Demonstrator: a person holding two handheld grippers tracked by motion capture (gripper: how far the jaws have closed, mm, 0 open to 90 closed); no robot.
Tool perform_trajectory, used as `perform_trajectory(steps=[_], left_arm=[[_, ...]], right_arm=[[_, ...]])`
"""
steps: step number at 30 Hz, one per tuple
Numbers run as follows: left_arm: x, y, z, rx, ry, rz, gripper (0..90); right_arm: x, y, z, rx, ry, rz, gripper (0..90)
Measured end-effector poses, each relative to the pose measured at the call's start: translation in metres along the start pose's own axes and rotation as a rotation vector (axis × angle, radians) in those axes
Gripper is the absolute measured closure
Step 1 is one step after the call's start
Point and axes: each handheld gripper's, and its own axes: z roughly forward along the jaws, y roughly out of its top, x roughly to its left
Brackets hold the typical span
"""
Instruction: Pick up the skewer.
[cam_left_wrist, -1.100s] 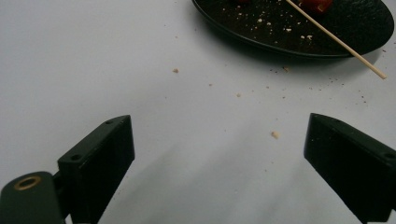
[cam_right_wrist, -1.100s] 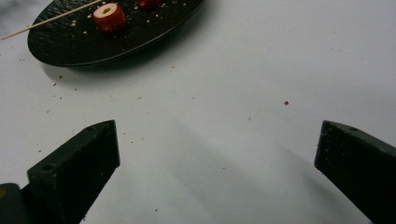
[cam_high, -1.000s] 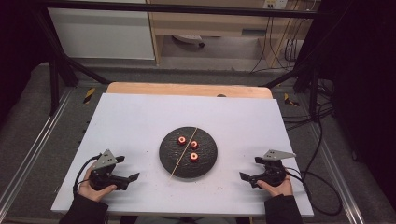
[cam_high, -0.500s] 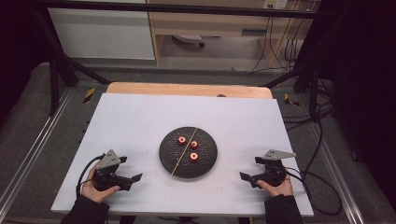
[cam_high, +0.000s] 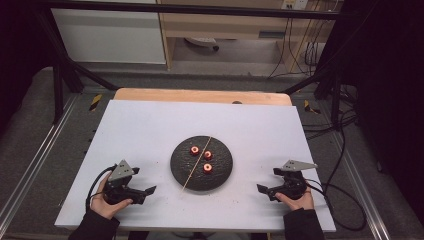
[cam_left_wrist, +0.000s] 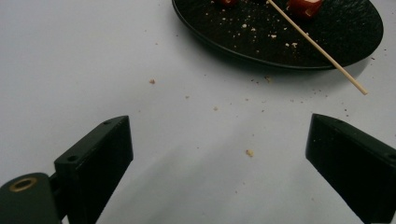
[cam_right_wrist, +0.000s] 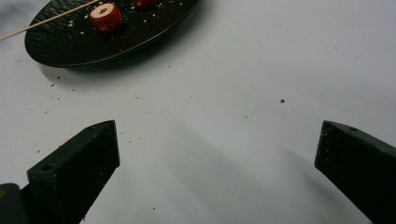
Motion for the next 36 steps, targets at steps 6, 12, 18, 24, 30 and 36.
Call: perform_trajectory(steps=[6,12,18,24,30,36], left_arm=[[-0.005,0.005,0.003,0.008,0.006,-0.004,7.7],[-0.011,0.013,0.005,0.012,0.011,-0.001,7.7],[-0.017,0.024,0.009,0.015,0.011,-0.002,8.3],[-0.023,0.038,0.014,0.03,0.014,-0.009,8.7],[-0.03,0.051,0.023,0.05,0.018,-0.008,9.3],[-0.039,0.06,0.033,0.072,0.018,0.006,10.0]], right_arm=[[0.0,0.0,0.0,0.006,-0.003,-0.005,0.5],[0.0,0.0,0.001,0.01,-0.007,-0.005,0.5],[0.0,0.0,0.0,0.007,-0.007,-0.003,0.6],[0.0,0.0,0.001,0.009,-0.009,-0.006,0.6],[0.0,0.0,0.001,0.012,-0.01,-0.003,0.5],[0.0,0.0,0.001,0.015,-0.011,-0.003,0.5]])
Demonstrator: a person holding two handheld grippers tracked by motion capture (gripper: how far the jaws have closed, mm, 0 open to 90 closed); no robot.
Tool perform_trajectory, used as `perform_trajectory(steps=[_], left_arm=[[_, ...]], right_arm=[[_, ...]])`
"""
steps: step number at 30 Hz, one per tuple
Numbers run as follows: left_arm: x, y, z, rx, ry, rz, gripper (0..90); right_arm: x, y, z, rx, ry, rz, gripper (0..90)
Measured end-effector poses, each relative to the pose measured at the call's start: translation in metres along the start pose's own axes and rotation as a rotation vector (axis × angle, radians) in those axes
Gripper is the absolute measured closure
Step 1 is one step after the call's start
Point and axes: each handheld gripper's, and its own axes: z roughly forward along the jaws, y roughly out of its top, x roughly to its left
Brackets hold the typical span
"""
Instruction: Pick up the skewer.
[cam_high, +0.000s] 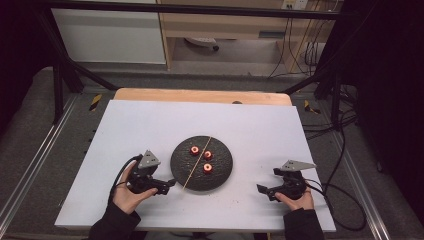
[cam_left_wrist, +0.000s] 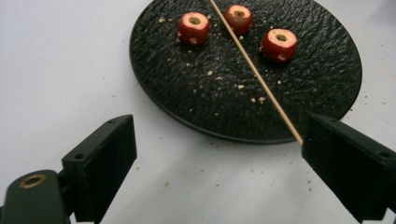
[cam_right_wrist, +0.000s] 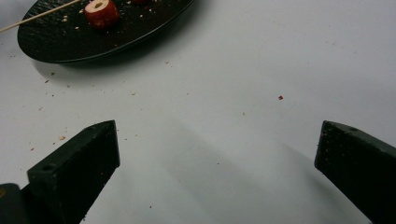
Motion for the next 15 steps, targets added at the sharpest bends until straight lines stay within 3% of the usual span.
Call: perform_trajectory(steps=[15], left_arm=[[-0.019,0.029,0.024,0.063,-0.001,-0.005,16.3]], right_arm=[[0.0,0.0,0.0,0.002,-0.002,-0.002,0.6]])
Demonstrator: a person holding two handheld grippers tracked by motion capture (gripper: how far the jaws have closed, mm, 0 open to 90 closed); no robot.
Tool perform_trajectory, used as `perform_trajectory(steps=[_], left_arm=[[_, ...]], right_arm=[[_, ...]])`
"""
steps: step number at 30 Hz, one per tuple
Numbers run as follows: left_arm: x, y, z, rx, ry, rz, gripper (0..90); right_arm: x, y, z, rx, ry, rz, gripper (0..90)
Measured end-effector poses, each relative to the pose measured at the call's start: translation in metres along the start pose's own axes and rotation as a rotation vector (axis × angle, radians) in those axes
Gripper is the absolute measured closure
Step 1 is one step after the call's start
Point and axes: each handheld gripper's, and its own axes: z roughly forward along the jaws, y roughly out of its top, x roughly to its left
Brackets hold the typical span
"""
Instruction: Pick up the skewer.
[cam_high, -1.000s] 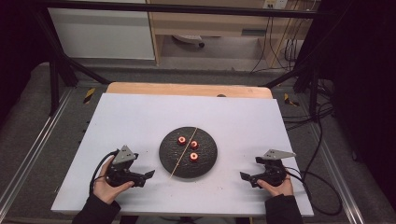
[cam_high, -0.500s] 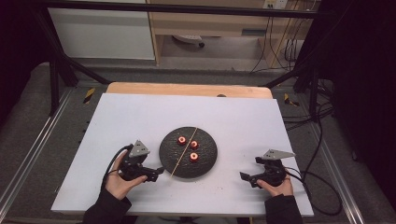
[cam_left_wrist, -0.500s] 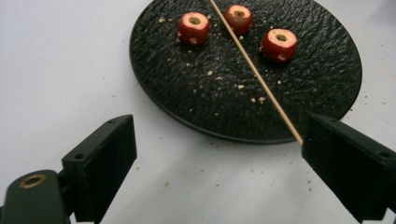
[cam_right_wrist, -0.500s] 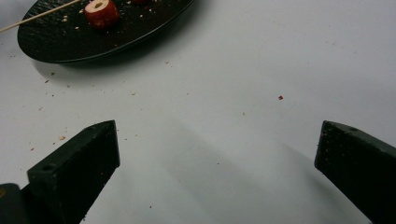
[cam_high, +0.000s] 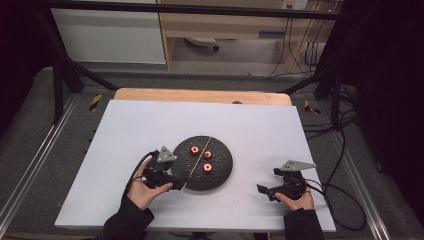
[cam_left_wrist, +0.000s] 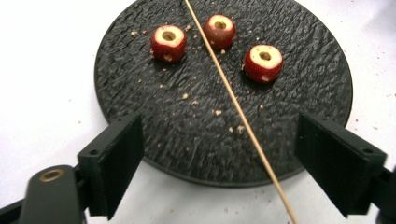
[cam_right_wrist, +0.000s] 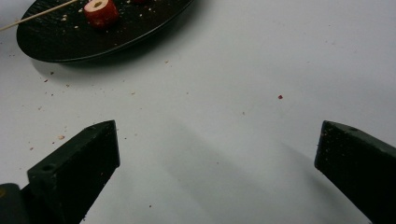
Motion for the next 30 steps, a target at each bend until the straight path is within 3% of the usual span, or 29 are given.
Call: perform_trajectory(steps=[14,21,30], left_arm=[[-0.007,0.014,0.021,0.085,0.024,-0.004,32.3],[-0.01,0.016,0.029,0.127,0.019,-0.029,47.7],[-0.014,0.019,0.038,0.184,0.021,-0.035,60.1]], right_arm=[[0.0,0.0,0.001,0.005,-0.001,-0.006,0.6],[0.0,0.0,0.001,0.005,-0.002,-0.006,0.6],[0.0,0.0,0.001,0.004,0.0,-0.005,0.6]])
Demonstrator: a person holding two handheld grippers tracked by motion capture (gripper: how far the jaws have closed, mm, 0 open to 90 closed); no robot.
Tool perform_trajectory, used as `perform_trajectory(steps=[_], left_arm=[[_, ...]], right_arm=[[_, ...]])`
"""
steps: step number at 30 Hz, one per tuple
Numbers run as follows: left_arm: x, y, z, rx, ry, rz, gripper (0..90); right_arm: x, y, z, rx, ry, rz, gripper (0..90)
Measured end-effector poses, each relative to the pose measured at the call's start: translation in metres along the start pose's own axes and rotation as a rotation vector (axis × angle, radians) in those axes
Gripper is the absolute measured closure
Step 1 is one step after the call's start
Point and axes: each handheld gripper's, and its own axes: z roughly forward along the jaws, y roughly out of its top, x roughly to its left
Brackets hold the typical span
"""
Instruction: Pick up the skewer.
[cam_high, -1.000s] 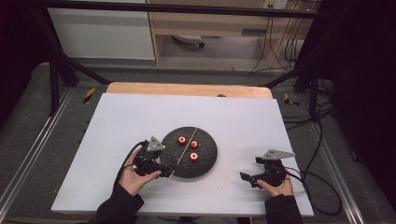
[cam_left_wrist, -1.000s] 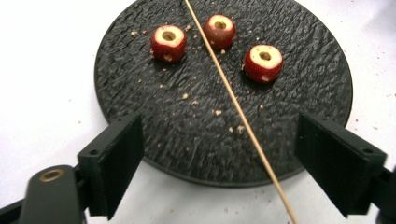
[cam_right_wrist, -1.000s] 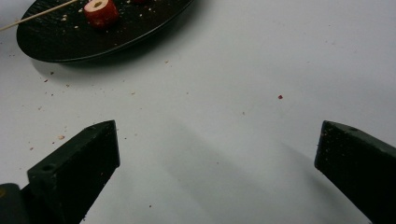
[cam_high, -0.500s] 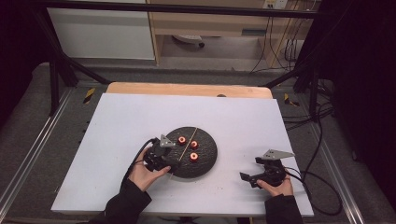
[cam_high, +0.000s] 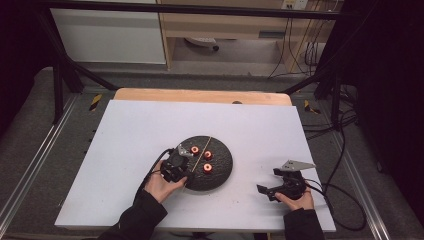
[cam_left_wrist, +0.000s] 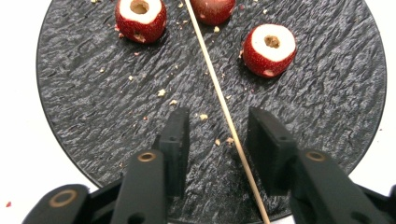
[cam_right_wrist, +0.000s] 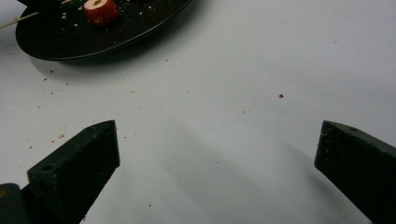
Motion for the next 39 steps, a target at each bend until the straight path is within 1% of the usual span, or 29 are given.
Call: perform_trajectory(steps=[5,6,13,14,16,19,28,30,34,37,39], left_arm=[[-0.003,0.002,0.002,0.029,0.008,-0.002,67.5],[-0.004,0.003,0.002,0.033,0.009,-0.003,70.2],[-0.008,0.007,0.005,0.065,0.03,-0.016,76.1],[-0.008,0.007,0.005,0.068,0.032,-0.017,78.0],[-0.008,0.008,0.005,0.07,0.04,-0.023,78.8],[-0.009,0.008,0.005,0.065,0.049,-0.042,80.8],[-0.008,0.007,0.002,0.059,0.079,-0.076,87.6],[-0.007,0.007,0.002,0.059,0.076,-0.077,87.7],[-0.006,0.005,0.0,0.041,0.075,-0.077,88.1],[-0.005,0.003,-0.003,0.02,0.068,-0.079,88.2],[-0.003,0.002,-0.006,0.004,0.071,-0.075,88.2]], right_arm=[[0.0,0.0,0.0,-0.001,0.001,0.002,0.6],[0.0,0.0,0.0,0.001,0.002,0.002,0.6],[0.0,0.0,0.0,0.001,0.005,0.001,0.6],[0.0,0.0,0.0,0.0,0.006,0.001,0.6],[0.0,0.0,0.0,0.001,0.006,0.002,0.6],[0.0,0.0,0.0,0.002,0.006,0.002,0.6],[0.0,0.0,0.0,0.004,0.008,0.005,0.6],[0.0,0.0,0.001,0.004,0.008,0.004,0.6],[0.001,0.0,0.001,0.004,0.007,0.004,0.6],[0.001,0.0,0.001,0.005,0.008,0.006,0.6],[0.001,0.0,0.001,0.005,0.007,0.006,0.6]])
